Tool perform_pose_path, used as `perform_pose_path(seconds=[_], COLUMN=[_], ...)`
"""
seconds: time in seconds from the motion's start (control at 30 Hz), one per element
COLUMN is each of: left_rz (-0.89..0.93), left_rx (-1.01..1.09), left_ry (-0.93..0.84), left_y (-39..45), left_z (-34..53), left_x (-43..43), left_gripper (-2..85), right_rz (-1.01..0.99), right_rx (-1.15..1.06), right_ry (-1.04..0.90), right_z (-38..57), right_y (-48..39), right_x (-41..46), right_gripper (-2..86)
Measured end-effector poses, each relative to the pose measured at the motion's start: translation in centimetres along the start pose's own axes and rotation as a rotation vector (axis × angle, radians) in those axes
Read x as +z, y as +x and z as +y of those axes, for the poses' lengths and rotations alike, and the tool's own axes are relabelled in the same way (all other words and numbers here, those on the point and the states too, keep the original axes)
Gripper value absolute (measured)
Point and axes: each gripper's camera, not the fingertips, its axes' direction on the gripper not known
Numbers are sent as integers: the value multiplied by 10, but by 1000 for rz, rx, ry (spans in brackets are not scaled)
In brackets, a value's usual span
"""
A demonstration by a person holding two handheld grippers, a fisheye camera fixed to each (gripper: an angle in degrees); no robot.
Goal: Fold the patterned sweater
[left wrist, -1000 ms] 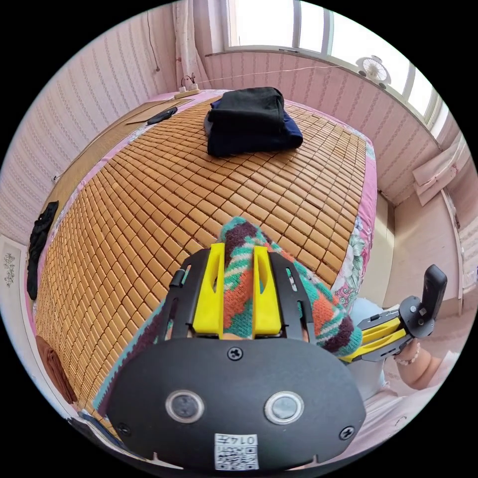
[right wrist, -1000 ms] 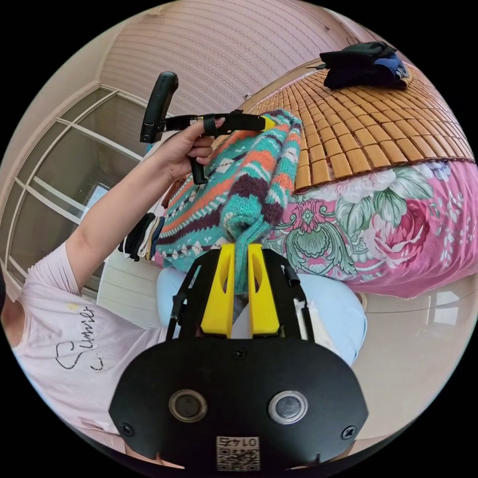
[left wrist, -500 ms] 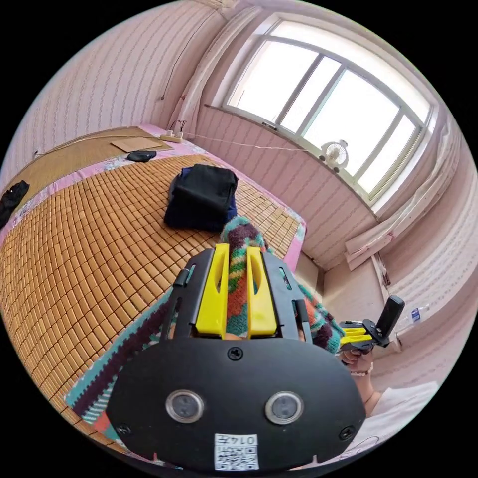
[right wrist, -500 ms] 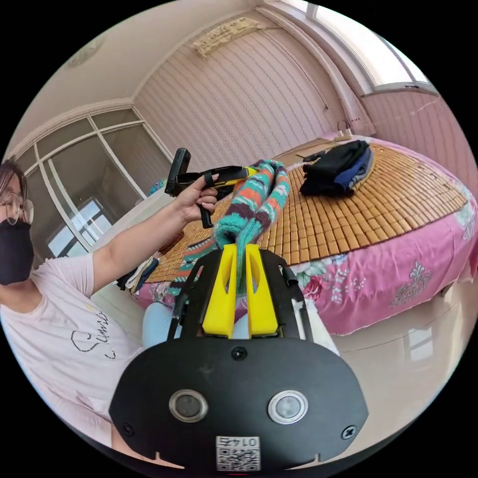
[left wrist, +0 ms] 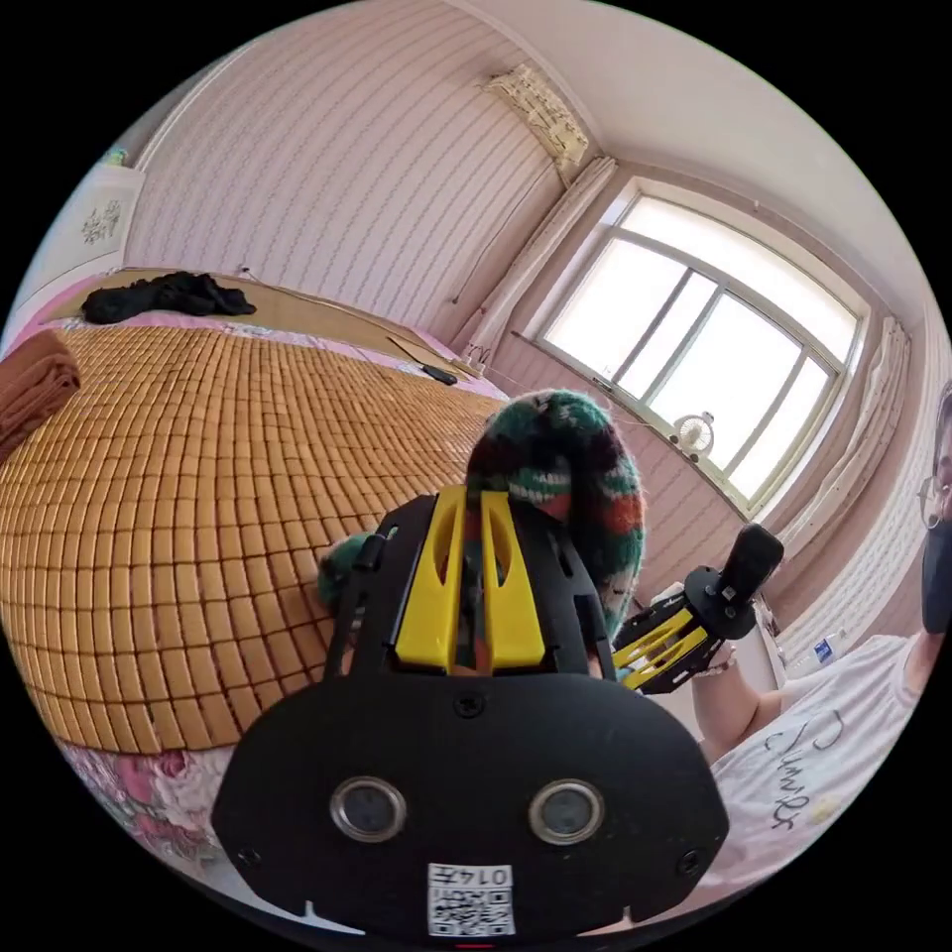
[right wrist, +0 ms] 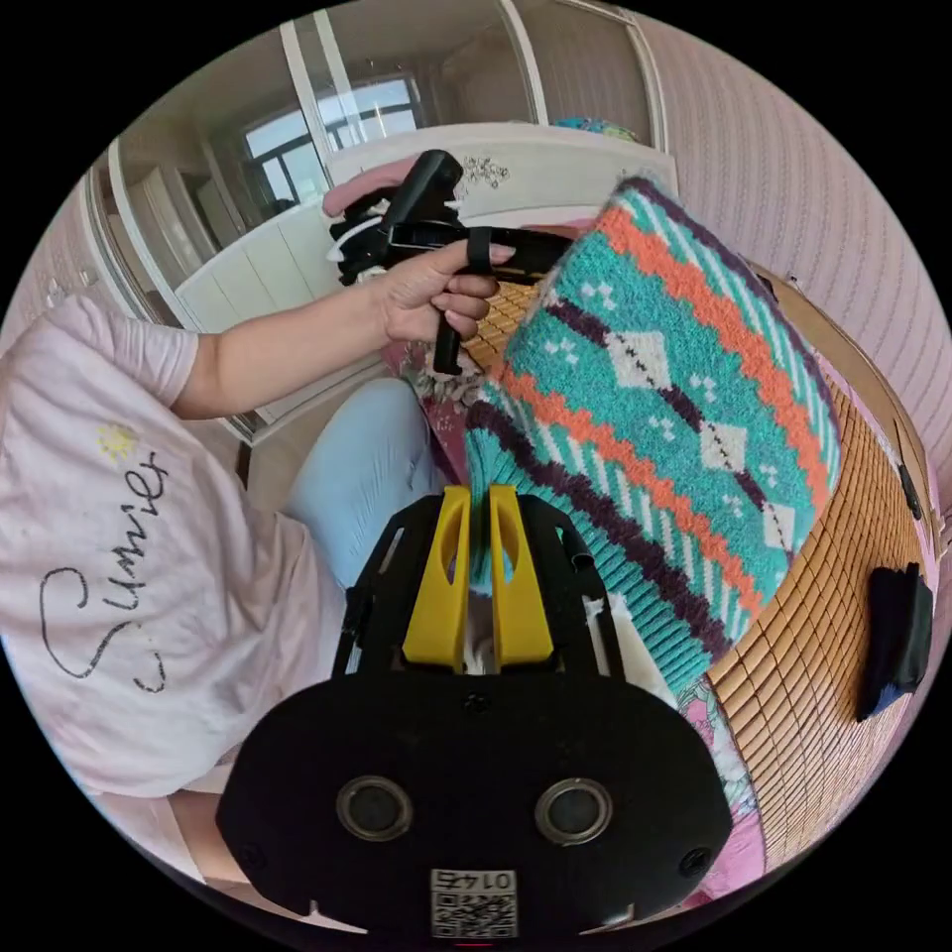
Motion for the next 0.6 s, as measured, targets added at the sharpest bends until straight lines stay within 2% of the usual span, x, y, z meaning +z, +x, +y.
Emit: perform_pose_path(seconds=[0.07,0.17,0.3,0.4,0.5,0.6], left_rz=[-34,-20,-25,35,43,9], left_rx=[-100,-185,-165,-144,-61,-21], left_ry=[29,24,75,72,27,-33], left_y=[-24,-49,-42,-19,9,22], left_z=[32,71,106,130,144,154], left_x=[-12,-25,-58,-63,-52,-39], left_gripper=[-5,-8,-5,19,51,50], right_rz=[41,18,-52,-31,28,225], right_rx=[16,65,70,82,107,182], right_ry=[-146,-117,-82,22,204,325], right_z=[-23,-34,-38,-47,-68,-97], right_y=[-2,-4,-9,-10,-3,12], right_x=[51,50,16,-29,-76,-97], right_gripper=[37,55,69,72,78,75])
